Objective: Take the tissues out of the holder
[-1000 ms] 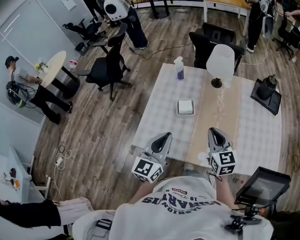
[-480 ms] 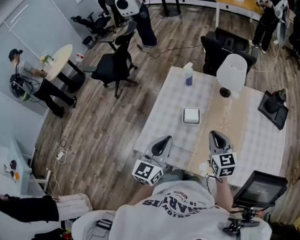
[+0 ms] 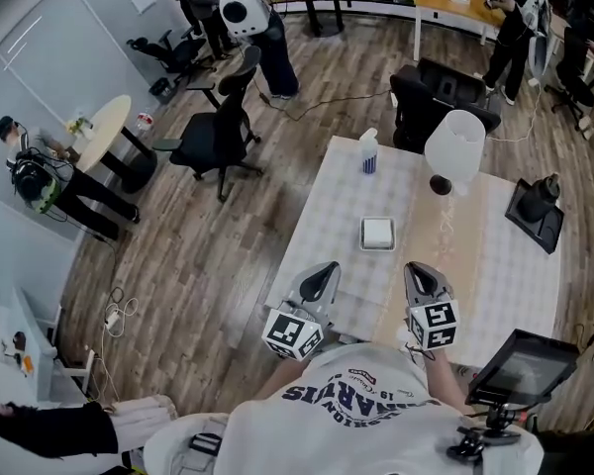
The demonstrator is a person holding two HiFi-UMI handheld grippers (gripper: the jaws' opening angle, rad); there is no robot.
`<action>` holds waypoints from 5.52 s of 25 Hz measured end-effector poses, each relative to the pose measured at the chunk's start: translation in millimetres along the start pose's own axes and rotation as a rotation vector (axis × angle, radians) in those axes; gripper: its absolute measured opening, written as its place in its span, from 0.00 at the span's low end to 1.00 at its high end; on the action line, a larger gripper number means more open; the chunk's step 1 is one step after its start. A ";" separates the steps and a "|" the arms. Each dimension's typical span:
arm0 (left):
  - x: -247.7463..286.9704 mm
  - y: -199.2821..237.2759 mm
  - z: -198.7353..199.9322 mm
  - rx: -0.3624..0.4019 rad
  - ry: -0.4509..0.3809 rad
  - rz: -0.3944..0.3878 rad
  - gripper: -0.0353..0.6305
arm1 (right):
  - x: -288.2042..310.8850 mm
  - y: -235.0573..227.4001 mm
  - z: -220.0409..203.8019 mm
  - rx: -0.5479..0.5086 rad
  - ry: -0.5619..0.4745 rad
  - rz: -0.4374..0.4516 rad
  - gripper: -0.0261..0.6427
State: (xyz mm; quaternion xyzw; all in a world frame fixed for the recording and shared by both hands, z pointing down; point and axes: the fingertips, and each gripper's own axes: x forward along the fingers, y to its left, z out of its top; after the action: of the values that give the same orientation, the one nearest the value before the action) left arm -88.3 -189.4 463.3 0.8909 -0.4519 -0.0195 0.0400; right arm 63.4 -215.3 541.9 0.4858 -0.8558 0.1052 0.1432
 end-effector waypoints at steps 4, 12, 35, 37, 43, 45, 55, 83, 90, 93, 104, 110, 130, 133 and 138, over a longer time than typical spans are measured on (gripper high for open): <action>4.5 5.4 -2.7 -0.007 0.007 -0.005 0.06 | 13.7 -2.9 -1.3 -0.006 0.015 0.003 0.05; 6.8 25.1 1.8 -0.010 -0.016 0.025 0.06 | 86.1 -19.4 -24.5 -0.365 0.217 0.031 0.25; -59.1 79.0 -24.1 -0.077 0.032 0.218 0.06 | 284.4 -55.3 -193.8 -1.024 0.833 0.286 0.73; -63.7 80.7 -26.5 -0.079 0.033 0.226 0.06 | 289.4 -55.4 -208.8 -1.054 0.885 0.316 0.75; -75.4 92.0 -30.2 -0.083 0.035 0.285 0.06 | 308.4 -54.3 -241.8 -1.235 0.991 0.365 0.76; -78.1 92.3 -31.1 -0.084 0.042 0.300 0.06 | 312.9 -58.8 -250.4 -1.256 1.008 0.333 0.75; -81.6 94.2 -29.9 -0.076 0.038 0.336 0.06 | 315.3 -63.2 -255.1 -1.240 1.028 0.272 0.68; -74.9 87.8 -32.2 -0.072 0.044 0.324 0.06 | 314.5 -59.7 -248.5 -1.249 1.013 0.255 0.66; -79.7 87.4 -38.5 -0.076 0.060 0.333 0.06 | 310.5 -62.1 -247.9 -1.236 1.019 0.265 0.64; -84.7 85.4 -38.1 -0.076 0.055 0.334 0.06 | 303.1 -63.6 -243.3 -1.209 1.009 0.252 0.64; -75.2 77.9 -45.8 -0.080 0.039 0.279 0.06 | 286.4 -64.2 -211.8 -1.189 0.930 0.211 0.59; -65.7 69.5 -50.2 -0.083 0.035 0.245 0.06 | 272.2 -68.1 -194.1 -1.181 0.865 0.189 0.55; -68.6 64.6 -54.8 -0.106 0.048 0.271 0.06 | 253.9 -65.7 -161.6 -0.942 0.729 0.300 0.29; -68.0 64.5 -52.7 -0.104 0.045 0.272 0.06 | 254.3 -60.5 -155.5 -0.751 0.727 0.389 0.27; -61.7 56.9 -51.4 -0.102 0.045 0.257 0.06 | 264.1 -71.5 -151.3 -0.668 0.730 0.375 0.23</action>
State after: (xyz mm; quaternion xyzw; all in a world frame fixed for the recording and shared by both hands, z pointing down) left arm -166.9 -170.4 519.5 0.8229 -0.5595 -0.0171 0.0977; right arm 18.0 -414.8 778.4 0.1837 -0.8094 0.0128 0.5577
